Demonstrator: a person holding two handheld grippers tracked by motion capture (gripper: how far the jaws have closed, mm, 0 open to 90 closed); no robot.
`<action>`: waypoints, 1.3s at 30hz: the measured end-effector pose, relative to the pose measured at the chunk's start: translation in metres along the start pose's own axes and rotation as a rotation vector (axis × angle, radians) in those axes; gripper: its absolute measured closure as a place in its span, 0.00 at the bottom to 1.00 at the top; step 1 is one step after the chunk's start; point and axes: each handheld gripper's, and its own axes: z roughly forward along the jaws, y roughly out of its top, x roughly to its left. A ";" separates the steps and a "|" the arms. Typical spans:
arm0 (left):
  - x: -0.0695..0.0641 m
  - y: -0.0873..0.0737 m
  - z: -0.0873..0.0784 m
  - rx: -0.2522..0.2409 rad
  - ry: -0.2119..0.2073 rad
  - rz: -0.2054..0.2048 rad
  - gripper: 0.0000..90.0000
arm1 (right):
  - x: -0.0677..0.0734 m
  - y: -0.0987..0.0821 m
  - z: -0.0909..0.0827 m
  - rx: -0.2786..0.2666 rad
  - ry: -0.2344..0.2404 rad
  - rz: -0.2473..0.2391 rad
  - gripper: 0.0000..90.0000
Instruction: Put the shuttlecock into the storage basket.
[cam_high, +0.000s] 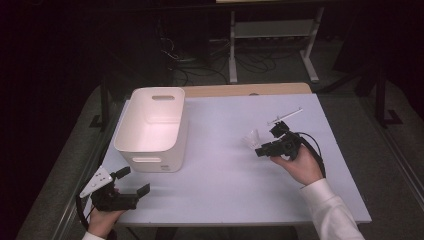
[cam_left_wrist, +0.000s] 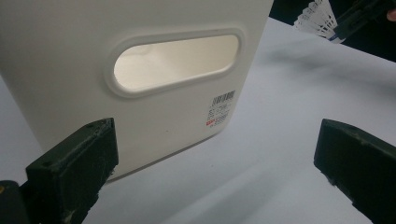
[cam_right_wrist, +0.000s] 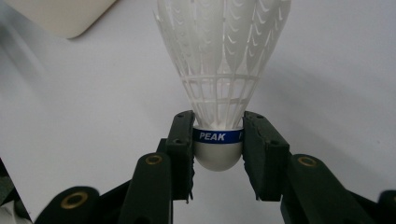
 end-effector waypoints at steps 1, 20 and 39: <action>0.000 0.000 0.000 -0.001 0.000 -0.002 0.00 | 0.001 0.002 0.000 0.000 0.003 0.001 0.70; 0.000 0.000 0.000 -0.007 0.000 -0.008 0.00 | 0.016 0.025 -0.001 -0.033 0.021 -0.039 0.70; 0.000 0.000 0.000 -0.008 0.000 -0.009 0.00 | 0.036 0.050 -0.006 -0.060 0.037 -0.075 0.70</action>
